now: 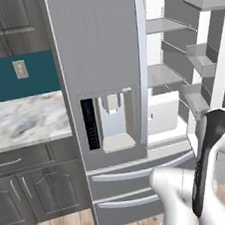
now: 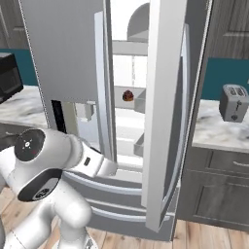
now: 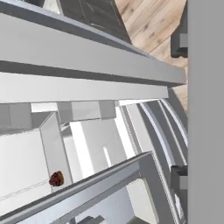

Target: Take the cupcake and cake from the fridge and place them on the empty tray on the dining counter.

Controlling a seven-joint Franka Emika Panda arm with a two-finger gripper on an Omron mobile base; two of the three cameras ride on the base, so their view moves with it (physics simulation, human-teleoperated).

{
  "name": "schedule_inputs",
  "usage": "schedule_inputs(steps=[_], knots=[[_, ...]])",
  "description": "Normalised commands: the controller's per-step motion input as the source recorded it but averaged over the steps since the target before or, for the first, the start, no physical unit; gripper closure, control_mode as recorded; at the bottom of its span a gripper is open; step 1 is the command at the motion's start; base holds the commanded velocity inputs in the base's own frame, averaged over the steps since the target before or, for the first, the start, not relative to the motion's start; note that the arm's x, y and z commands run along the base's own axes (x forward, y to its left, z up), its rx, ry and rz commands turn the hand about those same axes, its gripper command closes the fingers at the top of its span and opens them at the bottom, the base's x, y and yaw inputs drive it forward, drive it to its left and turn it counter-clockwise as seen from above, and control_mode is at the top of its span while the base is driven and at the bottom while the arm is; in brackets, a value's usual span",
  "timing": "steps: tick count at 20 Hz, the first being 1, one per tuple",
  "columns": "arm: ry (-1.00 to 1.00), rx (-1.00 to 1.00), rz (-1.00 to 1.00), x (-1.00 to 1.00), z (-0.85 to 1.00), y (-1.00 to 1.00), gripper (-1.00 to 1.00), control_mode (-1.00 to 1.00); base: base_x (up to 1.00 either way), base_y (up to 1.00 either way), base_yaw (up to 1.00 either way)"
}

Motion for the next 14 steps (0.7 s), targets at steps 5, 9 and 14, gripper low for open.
schedule_inputs(steps=[5, 9, 14], knots=[[-0.02, -0.07, -0.04, 0.51, -0.06, 0.94, -1.00, -1.00, 0.00, 0.00, 0.00], [-0.03, -0.13, -0.13, 0.91, -0.22, 0.39, -1.00, -1.00, 0.00, 0.00, 0.00], [0.00, -0.17, -0.25, 0.81, -0.24, 0.00, -1.00, -1.00, 0.00, 0.00, 0.00]])
